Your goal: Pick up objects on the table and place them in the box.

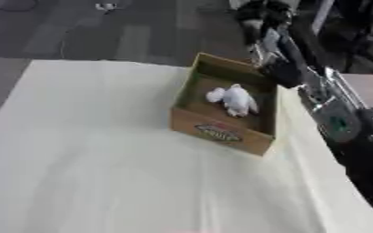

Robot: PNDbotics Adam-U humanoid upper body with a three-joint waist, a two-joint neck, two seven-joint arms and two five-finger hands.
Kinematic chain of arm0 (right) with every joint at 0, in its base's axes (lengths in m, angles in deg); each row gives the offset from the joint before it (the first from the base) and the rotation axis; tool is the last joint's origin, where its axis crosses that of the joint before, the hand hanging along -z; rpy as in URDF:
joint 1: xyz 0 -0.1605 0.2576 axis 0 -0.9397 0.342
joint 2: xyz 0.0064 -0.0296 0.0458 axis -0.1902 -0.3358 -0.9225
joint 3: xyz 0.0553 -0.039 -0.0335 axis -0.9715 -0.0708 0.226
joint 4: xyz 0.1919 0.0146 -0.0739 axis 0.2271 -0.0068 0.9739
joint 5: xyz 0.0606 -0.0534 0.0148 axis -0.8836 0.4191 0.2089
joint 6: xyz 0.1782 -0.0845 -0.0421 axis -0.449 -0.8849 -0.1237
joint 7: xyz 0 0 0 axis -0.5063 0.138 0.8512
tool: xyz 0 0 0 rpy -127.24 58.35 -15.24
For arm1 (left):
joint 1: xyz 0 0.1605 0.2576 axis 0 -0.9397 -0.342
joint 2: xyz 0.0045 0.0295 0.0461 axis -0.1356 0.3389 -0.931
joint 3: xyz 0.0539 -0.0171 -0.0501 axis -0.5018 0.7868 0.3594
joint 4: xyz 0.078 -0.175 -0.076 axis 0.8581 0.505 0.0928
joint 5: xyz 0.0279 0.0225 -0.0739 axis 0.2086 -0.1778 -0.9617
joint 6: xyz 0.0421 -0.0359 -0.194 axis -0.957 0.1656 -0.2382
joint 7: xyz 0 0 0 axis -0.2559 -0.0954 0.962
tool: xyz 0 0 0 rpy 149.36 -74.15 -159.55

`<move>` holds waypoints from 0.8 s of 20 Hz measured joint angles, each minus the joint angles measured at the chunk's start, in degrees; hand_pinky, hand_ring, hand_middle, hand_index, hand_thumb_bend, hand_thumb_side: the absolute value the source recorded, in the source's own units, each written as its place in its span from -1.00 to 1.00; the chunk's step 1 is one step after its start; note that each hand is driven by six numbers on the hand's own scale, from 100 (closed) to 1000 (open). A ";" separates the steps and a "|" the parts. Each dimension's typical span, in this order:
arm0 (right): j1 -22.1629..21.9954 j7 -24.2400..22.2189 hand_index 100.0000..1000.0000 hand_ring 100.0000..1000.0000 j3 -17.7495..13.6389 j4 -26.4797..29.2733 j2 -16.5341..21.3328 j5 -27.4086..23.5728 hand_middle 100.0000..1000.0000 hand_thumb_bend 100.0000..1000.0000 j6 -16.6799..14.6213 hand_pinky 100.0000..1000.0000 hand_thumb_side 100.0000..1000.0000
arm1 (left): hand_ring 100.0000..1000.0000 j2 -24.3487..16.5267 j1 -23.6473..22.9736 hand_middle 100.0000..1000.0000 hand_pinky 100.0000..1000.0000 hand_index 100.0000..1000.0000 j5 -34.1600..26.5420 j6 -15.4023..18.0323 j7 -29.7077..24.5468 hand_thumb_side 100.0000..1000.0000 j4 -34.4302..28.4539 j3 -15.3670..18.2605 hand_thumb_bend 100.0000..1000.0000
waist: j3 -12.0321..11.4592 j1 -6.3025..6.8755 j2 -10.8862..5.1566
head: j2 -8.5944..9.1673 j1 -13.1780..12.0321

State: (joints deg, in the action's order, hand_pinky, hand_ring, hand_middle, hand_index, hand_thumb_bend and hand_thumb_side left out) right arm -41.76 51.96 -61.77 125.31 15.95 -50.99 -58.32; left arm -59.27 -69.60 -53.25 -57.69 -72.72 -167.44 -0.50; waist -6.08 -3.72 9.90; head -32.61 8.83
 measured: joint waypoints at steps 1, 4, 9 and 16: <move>-2.32 1.40 0.37 0.13 -0.36 3.55 -0.73 -3.67 0.28 -1.00 0.98 -0.59 0.75 | 0.58 -0.01 0.00 0.62 0.97 0.69 -0.26 0.57 0.45 1.00 0.00 0.09 -1.00 | 0.33 0.00 0.00 | 0.22 -0.47; -8.39 7.06 0.34 0.07 -1.60 12.30 -4.14 -12.77 0.24 -1.00 1.61 -0.63 0.71 | 0.58 -0.04 0.05 0.62 0.95 0.68 -0.80 1.97 1.23 1.00 0.00 0.30 -1.00 | 1.06 0.02 0.01 | 1.28 -2.00; -15.28 18.04 0.32 0.04 -3.70 16.50 -10.29 -19.41 0.22 -1.00 -5.99 -0.64 0.70 | 0.57 -0.16 0.90 0.62 0.95 0.68 -0.97 2.93 1.35 1.00 0.00 0.31 -1.00 | 1.82 0.02 1.18 | 3.53 -4.39; -17.97 24.33 0.32 0.02 -4.43 17.02 -13.56 -18.96 0.22 -1.00 -12.40 -0.64 0.70 | 0.57 -0.13 1.09 0.62 0.95 0.68 -0.42 2.72 1.20 1.00 0.00 0.34 -1.00 | 3.11 -0.64 3.04 | 7.57 -3.91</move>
State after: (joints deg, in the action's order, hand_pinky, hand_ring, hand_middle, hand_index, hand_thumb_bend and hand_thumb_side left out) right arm -59.73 76.30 -66.20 142.34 2.39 -69.96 -70.73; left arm -59.41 -68.51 -53.67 -54.97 -71.51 -167.43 -0.16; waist -2.97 -4.35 12.94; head -25.04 4.92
